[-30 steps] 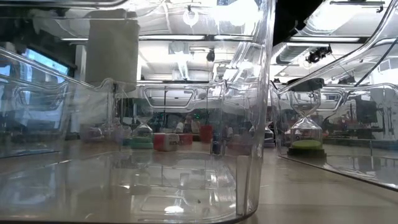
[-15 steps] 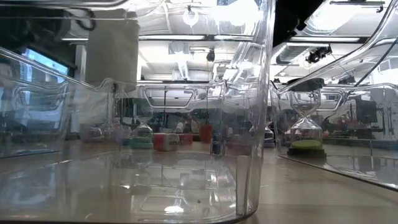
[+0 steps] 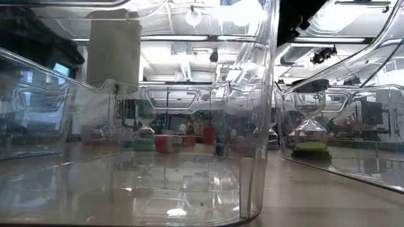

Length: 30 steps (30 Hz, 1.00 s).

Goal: Pick & Place Office items
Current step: Put the white adapter into the left bin

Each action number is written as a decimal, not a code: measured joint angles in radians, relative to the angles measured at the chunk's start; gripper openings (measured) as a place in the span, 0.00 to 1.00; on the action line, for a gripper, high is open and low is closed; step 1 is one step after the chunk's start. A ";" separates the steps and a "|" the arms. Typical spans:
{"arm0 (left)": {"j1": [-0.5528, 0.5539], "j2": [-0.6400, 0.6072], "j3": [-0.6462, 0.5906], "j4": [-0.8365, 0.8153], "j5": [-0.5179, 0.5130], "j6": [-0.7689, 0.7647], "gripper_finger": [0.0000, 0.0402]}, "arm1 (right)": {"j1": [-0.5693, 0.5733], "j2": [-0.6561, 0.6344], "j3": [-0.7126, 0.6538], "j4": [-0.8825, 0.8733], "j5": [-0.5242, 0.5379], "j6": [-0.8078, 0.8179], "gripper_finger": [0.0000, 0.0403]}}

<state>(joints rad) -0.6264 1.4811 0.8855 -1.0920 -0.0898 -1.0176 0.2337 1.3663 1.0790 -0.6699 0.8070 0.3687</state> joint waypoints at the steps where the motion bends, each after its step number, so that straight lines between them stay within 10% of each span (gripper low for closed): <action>1: 0.008 0.000 -0.014 0.012 0.010 0.000 0.32 | 0.000 0.000 0.000 0.001 0.000 0.000 0.64; 30: 0.094 0.000 -0.088 0.042 0.063 0.000 0.42 | -0.001 0.000 0.000 0.001 0.001 -0.007 0.64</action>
<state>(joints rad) -0.5323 1.4811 0.7979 -1.0502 -0.0269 -1.0172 0.2329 1.3663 1.0790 -0.6685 0.8078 0.3614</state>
